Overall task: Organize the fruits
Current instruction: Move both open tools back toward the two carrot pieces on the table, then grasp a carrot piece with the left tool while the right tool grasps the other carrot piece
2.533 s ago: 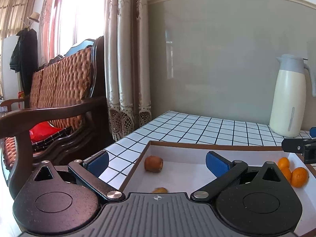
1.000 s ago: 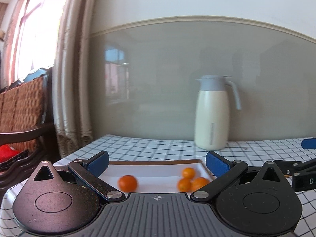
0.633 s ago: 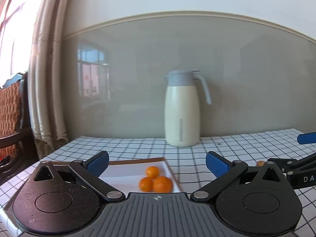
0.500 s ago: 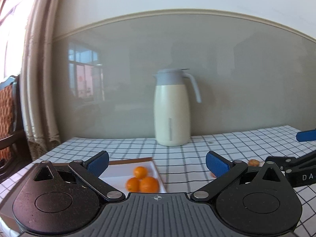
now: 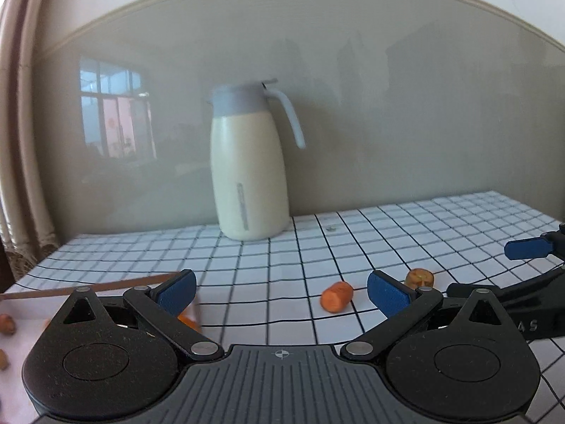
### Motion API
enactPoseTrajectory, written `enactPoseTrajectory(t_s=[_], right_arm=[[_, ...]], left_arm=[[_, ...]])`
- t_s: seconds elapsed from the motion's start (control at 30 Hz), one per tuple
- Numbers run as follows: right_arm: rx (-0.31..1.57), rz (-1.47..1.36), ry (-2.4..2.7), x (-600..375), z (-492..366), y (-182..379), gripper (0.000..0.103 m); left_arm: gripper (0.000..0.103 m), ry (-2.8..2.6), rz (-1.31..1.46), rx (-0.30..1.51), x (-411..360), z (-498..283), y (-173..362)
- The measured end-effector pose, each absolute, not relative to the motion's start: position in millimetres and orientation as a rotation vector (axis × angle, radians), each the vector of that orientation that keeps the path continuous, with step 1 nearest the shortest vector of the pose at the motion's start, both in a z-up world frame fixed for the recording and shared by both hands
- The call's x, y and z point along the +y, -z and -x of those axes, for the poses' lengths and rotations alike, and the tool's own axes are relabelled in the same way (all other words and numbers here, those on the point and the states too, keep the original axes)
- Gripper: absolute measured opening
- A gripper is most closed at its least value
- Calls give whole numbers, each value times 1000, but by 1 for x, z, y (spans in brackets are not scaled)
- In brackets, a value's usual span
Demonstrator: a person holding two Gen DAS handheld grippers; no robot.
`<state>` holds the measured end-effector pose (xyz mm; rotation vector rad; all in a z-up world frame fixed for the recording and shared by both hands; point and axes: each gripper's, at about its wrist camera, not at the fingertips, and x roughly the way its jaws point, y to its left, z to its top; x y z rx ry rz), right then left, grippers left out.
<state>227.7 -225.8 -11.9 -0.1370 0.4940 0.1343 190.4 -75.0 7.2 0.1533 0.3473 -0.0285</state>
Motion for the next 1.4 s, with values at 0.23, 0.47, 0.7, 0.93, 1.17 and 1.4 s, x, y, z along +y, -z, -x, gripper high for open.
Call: enactPoseTrajectory(t_s=[0.23, 0.47, 0.7, 0.93, 1.17, 1.4], right_arm=[[522, 124, -150, -220, -255, 22, 69], [577, 122, -177, -220, -290, 35, 54], [636, 114, -201, -219, -307, 44, 32], [654, 95, -220, -225, -313, 45, 29], [658, 99, -226, -225, -313, 44, 26], [664, 103, -203, -224, -311, 41, 24]], left_arm=[[93, 29, -170, 417, -93, -223, 9], [87, 44, -151, 505, -97, -249, 25], [78, 51, -132, 552, -106, -267, 37], [71, 76, -100, 577, -112, -283, 43], [46, 109, -104, 629, -117, -297, 47], [36, 143, -126, 630, -129, -292, 46]])
